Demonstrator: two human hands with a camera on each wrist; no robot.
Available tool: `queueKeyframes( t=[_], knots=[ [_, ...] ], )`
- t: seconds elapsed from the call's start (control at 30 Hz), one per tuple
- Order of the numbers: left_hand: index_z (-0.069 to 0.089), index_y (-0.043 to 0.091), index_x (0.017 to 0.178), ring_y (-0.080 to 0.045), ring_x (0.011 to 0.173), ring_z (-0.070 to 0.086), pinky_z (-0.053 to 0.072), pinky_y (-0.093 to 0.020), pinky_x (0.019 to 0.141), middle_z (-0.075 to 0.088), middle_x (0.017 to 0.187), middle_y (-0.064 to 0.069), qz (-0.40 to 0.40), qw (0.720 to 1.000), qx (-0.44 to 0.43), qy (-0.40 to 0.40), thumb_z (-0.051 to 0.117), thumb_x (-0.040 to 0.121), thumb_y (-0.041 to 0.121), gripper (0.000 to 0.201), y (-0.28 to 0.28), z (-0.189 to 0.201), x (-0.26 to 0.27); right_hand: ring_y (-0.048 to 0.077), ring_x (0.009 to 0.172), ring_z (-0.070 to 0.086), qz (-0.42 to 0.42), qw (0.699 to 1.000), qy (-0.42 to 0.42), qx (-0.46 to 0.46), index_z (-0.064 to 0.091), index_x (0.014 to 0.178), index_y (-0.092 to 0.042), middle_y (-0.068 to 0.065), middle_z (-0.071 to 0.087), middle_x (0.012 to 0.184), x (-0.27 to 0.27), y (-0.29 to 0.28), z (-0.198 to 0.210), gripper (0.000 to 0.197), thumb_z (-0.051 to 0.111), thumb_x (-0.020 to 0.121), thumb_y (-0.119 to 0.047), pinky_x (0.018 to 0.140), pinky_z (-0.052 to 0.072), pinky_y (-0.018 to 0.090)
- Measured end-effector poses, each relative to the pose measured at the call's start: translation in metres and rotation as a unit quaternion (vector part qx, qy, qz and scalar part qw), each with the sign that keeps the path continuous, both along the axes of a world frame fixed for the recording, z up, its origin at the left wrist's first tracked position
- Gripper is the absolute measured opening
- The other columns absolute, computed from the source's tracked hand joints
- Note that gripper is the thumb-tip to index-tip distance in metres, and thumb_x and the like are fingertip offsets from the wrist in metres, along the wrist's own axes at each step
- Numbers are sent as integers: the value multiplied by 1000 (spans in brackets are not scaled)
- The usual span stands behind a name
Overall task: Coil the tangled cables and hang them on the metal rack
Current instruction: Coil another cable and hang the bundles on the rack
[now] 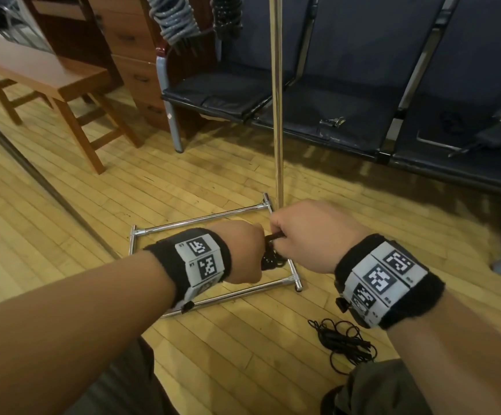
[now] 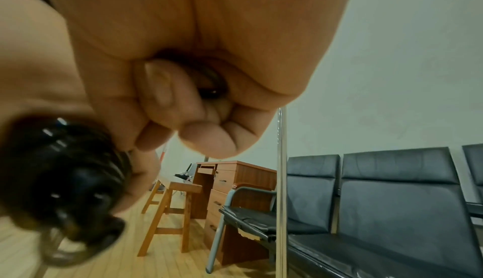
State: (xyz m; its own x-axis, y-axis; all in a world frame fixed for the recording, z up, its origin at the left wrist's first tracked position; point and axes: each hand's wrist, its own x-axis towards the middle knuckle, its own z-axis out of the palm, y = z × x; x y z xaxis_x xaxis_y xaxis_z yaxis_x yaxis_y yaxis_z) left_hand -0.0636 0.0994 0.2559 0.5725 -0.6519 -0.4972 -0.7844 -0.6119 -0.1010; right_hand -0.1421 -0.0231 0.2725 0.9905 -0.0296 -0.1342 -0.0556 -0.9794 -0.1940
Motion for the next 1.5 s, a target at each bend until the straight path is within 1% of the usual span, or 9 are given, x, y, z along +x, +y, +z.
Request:
queueKeyframes(
  t=[0.17, 0.4, 0.57, 0.77, 0.87, 0.93, 1.13, 1.33, 1.5],
  knots=[
    [65, 22, 108, -13, 68, 60, 41, -25, 52, 69, 87, 1, 54, 997, -48, 18, 59, 95, 25, 16, -3, -2, 16, 8, 66, 53, 6, 999, -13, 29, 55, 95, -24, -6, 55, 76, -3, 6, 0, 22, 45, 106, -39, 54, 41, 26],
    [60, 20, 98, -14, 49, 65, 50, -24, 42, 71, 76, -3, 210, 952, -185, 127, 65, 98, 23, 6, -6, 10, 42, 10, 65, 55, -21, 993, -48, 109, 57, 96, -26, -5, 59, 75, -5, -1, 3, 28, 38, 109, -42, 55, 43, 27],
    [60, 13, 100, -11, 36, 54, 45, -22, 37, 60, 49, 3, 316, 851, -305, 286, 61, 100, 9, 4, 5, 14, 54, 8, 62, 54, -22, 987, -114, 108, 56, 91, -28, -7, 56, 71, -8, 3, 12, 28, 40, 108, -43, 54, 41, 26],
    [61, 12, 118, -16, 53, 56, 50, -28, 44, 61, 69, -4, 305, 733, -430, 430, 69, 95, 5, 25, 16, 13, 59, 8, 46, 55, -60, 966, -94, 234, 55, 93, -31, -1, 61, 64, -4, -5, 2, 21, 42, 109, -37, 47, 54, 32],
    [59, 13, 113, -17, 54, 56, 51, -29, 46, 61, 71, -5, 246, 739, -415, 470, 73, 88, 2, 31, 20, 16, 57, 10, 44, 61, -93, 950, -53, 294, 56, 101, -32, -1, 66, 61, 2, -15, -9, 19, 40, 110, -36, 47, 51, 22],
    [57, 13, 117, -16, 53, 57, 51, -29, 45, 61, 71, -5, 215, 742, -399, 493, 73, 89, 2, 34, 22, 18, 55, 14, 48, 64, -105, 939, -25, 328, 57, 102, -32, -2, 69, 64, 6, -22, -13, 21, 38, 110, -37, 52, 51, 27],
    [63, 17, 107, -17, 50, 54, 47, -26, 44, 59, 70, -5, 186, 759, -408, 473, 74, 95, 52, 38, 21, 21, 50, 18, 52, 58, -85, 899, 17, 430, 66, 101, -16, -1, 65, 64, 9, -33, -11, 29, 48, 108, -38, 59, 50, 34],
    [70, 25, 85, -19, 51, 54, 49, -29, 44, 60, 70, -5, 215, 721, -459, 473, 73, 94, 53, 29, 30, 23, 63, 18, 48, 55, -97, 822, -9, 561, 65, 113, 1, 7, 62, 64, 8, -43, -4, 18, 63, 100, -10, 55, 49, 34],
    [62, 15, 103, -19, 53, 57, 51, -30, 46, 63, 69, -3, 229, 772, -435, 403, 70, 94, 49, 35, 33, 16, 68, 22, 73, 72, -112, 818, -23, 564, 70, 119, -16, 7, 78, 94, 8, -36, -6, 20, 58, 104, -21, 76, 64, 37]
  ],
)
